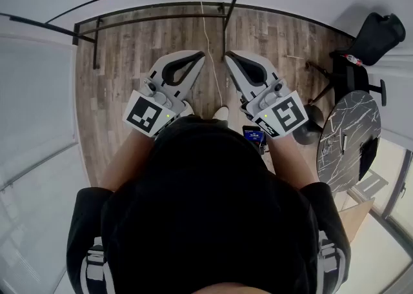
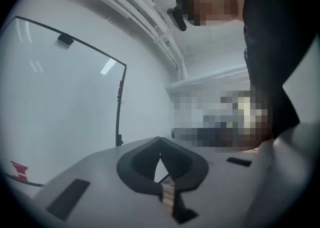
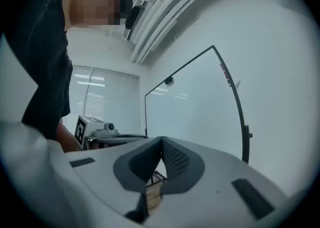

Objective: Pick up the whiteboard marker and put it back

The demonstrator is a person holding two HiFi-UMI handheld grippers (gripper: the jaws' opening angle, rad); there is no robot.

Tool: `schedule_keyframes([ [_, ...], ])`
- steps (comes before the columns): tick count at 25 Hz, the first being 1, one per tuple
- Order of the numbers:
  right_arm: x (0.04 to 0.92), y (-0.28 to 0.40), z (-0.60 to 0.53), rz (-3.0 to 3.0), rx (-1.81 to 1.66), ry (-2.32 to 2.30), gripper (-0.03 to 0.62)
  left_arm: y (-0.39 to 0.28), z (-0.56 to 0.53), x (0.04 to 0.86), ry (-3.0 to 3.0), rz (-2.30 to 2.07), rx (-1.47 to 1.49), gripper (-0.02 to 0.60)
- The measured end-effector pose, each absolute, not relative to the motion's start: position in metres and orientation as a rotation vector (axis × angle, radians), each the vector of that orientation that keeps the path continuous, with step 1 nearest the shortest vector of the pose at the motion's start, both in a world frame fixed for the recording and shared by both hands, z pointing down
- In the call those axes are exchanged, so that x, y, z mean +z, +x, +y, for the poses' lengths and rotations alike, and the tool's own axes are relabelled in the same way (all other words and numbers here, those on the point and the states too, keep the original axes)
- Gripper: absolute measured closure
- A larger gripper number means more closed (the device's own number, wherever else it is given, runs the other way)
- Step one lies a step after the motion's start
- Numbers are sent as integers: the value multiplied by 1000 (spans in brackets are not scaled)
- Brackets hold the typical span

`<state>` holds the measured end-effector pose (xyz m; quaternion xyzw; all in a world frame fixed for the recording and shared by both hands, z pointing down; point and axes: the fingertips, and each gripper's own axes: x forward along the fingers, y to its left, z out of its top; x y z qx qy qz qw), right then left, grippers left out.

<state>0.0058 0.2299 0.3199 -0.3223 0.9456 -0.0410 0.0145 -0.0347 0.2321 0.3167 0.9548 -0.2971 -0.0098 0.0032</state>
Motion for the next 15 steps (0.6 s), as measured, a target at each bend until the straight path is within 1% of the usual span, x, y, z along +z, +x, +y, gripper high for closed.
schedule_keyframes([
  [7,323,-4,233,2902,-168,-1084,600,-52,240,317,2993,-921,-10,578],
  [15,320,-34,232,2906,-141,-1112,600,-81,238,317,3002,-921,-25,578],
])
